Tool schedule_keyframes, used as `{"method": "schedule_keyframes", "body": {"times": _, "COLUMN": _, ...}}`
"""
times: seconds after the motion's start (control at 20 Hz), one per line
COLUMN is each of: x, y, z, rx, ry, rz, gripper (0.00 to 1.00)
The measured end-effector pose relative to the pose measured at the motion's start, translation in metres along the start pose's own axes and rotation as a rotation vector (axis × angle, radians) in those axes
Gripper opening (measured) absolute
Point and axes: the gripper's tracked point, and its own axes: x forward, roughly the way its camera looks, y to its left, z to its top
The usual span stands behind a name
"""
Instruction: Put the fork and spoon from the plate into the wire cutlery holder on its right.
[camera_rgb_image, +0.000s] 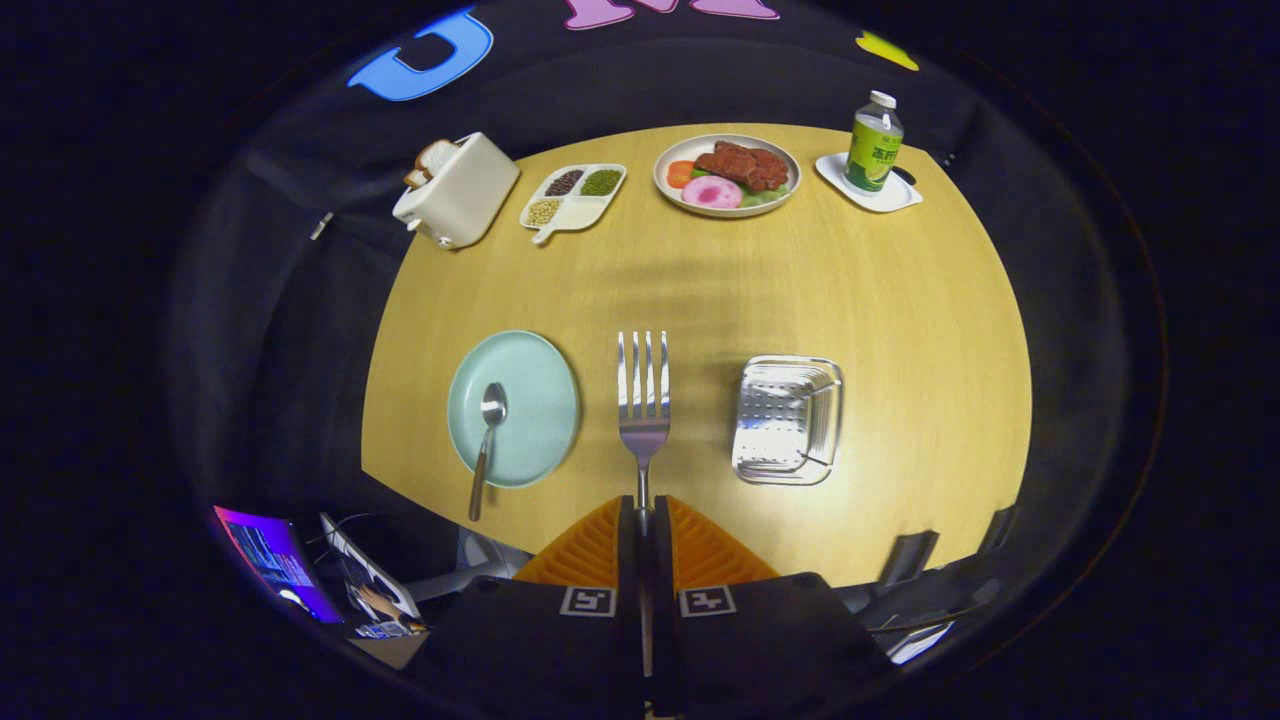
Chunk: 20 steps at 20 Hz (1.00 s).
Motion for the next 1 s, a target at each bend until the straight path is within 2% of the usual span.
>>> {"method": "schedule_keyframes", "body": {"times": 0.15, "x": -0.003, "y": -0.043, "z": -0.001, "rx": -0.017, "ry": 0.052, "rz": -0.049, "gripper": 0.08}}
{"method": "schedule_keyframes", "body": {"times": 0.35, "x": 0.016, "y": -0.067, "z": -0.004, "rx": 0.011, "ry": 0.132, "rz": -0.045, "gripper": 0.08}}
{"method": "schedule_keyframes", "body": {"times": 0.75, "x": 0.064, "y": -0.073, "z": -0.012, "rx": 0.026, "ry": 0.322, "rz": -0.031, "gripper": 0.08}}
{"method": "schedule_keyframes", "body": {"times": 1.0, "x": 0.069, "y": -0.067, "z": -0.01, "rx": 0.081, "ry": 0.469, "rz": -0.013, "gripper": 0.08}}
